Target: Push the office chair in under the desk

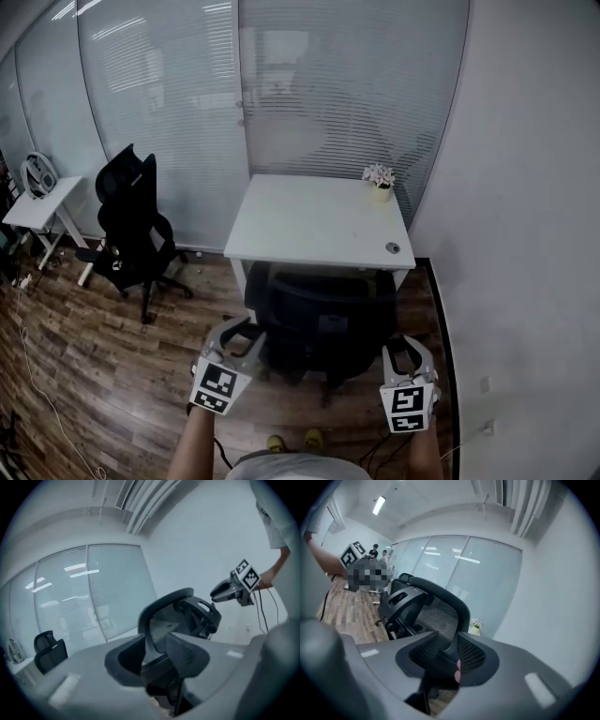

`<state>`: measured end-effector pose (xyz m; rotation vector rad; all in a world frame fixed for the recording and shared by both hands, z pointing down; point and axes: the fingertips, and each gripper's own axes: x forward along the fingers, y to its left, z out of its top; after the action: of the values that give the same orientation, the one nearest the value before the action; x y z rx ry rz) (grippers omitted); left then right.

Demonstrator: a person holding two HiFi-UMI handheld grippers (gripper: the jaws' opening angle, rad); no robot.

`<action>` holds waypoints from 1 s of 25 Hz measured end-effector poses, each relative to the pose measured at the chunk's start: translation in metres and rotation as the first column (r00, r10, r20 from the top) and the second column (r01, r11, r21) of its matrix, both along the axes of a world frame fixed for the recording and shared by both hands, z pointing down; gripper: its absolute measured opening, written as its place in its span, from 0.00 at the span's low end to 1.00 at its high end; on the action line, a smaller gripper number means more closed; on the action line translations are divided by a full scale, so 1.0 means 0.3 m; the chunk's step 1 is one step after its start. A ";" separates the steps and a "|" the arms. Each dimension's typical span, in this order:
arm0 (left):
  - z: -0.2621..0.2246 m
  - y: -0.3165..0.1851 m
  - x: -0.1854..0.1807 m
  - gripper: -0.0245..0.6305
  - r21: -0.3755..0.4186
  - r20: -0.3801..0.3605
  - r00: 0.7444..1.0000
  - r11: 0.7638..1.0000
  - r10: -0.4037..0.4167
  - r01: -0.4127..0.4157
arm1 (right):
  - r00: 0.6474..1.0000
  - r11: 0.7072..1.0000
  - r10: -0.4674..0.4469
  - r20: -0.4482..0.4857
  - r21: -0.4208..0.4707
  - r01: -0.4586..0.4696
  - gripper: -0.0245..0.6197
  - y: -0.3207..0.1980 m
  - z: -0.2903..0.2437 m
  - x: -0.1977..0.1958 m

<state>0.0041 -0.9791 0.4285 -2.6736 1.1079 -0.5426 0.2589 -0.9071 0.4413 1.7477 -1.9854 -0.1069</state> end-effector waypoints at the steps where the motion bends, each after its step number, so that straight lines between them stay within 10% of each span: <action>1: -0.005 -0.001 -0.013 0.24 -0.001 -0.014 1.000 1.000 -0.010 0.010 | 1.000 1.000 0.023 0.017 0.008 -0.023 0.23 0.003 -0.004 -0.002; 25: -0.073 -0.017 -0.070 0.04 0.022 -0.159 0.982 0.994 -0.106 0.111 | 0.971 0.986 0.135 0.197 0.067 -0.150 0.04 0.048 -0.054 0.023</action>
<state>-0.0167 -0.9842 0.4065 -2.6799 1.2992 -0.3324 0.2656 -0.8926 0.4252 2.0146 -2.0041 0.0305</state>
